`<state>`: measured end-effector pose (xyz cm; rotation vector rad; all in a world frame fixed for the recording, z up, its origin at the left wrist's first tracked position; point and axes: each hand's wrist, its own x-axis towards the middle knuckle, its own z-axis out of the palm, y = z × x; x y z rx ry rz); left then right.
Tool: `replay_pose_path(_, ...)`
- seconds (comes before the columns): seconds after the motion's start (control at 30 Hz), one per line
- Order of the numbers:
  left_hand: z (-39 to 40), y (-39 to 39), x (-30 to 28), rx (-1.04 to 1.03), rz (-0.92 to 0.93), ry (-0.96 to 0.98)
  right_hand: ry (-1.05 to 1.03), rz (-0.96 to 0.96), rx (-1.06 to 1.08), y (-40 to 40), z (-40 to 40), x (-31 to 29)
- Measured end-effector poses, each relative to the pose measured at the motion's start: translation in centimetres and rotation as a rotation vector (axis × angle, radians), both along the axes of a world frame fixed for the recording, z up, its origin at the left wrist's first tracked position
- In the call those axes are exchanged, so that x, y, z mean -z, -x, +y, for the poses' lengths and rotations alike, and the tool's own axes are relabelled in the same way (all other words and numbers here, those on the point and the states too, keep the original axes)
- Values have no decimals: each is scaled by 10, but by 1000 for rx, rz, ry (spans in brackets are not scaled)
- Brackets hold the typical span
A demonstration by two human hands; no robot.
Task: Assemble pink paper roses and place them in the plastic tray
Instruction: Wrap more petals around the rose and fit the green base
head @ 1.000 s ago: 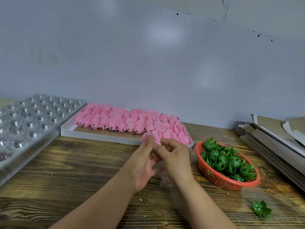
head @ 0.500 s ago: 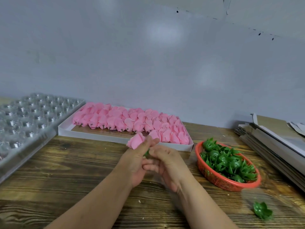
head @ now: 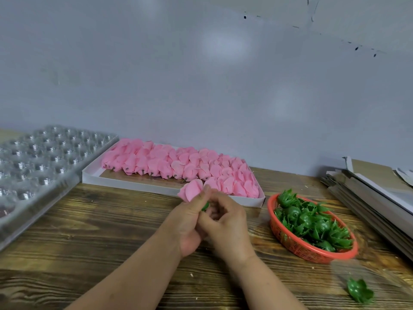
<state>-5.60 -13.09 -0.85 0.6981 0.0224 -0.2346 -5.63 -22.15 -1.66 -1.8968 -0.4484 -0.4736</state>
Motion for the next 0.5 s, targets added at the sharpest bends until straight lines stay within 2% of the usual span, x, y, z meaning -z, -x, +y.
replay_pose_path(0.23,-1,2,-1,-23,45,33,108,-235,58,5,0,0)
replay_pose_path(0.4,2,4,-4,64,25,37,-102,-13,3,5,2,-5)
replay_pose_path(0.5,6,2,-1,51,-30,19,-205,110,-128,4,0,-9)
